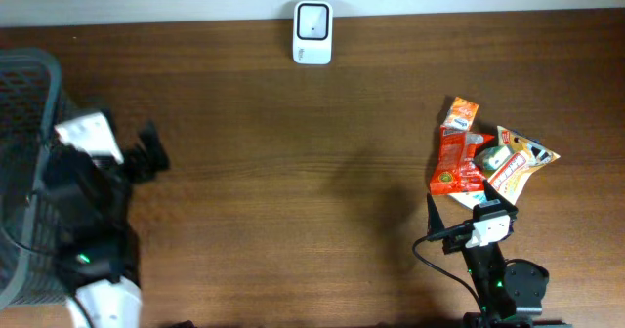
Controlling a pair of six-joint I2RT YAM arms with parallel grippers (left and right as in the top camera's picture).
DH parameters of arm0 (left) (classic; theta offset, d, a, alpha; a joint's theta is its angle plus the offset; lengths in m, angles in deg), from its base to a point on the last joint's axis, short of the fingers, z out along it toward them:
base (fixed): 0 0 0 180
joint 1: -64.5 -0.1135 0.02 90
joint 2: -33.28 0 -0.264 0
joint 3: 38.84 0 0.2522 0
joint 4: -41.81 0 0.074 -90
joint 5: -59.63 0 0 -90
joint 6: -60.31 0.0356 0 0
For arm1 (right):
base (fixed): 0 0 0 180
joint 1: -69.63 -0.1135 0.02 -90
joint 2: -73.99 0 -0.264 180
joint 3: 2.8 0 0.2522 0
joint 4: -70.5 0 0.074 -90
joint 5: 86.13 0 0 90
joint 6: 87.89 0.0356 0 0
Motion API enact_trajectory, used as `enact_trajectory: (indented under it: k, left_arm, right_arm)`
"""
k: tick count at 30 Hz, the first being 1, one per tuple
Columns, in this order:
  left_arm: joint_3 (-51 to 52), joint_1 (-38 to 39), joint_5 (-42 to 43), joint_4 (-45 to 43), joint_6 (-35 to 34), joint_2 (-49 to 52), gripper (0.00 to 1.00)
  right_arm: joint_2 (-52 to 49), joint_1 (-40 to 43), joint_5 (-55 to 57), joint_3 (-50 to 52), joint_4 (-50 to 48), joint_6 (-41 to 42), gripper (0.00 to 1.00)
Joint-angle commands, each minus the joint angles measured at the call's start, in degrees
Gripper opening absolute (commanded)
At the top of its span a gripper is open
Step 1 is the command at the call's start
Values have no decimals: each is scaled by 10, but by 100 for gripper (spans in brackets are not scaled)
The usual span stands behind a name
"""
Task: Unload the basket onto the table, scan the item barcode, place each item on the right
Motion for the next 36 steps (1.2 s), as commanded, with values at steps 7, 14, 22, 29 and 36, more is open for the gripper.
enact_trajectory:
  k: [7, 14, 22, 29, 36]
  left_arm:
    - [335, 1, 87, -292, -24, -162, 99]
    - [363, 1, 89, -287, -30, -168, 99]
    - [390, 52, 31, -282, -14, -173, 99]
    - [403, 98, 10, -227, 70, -196, 99]
    - [403, 99, -13, -104, 72, -253, 99]
  right_arm:
    - [5, -1, 3, 3, 3, -3, 99]
    - [5, -1, 3, 3, 3, -3, 99]
    - [5, -1, 3, 3, 3, -3, 99]
    - [5, -1, 3, 3, 3, -3, 99]
    - [5, -1, 3, 3, 3, -3, 99]
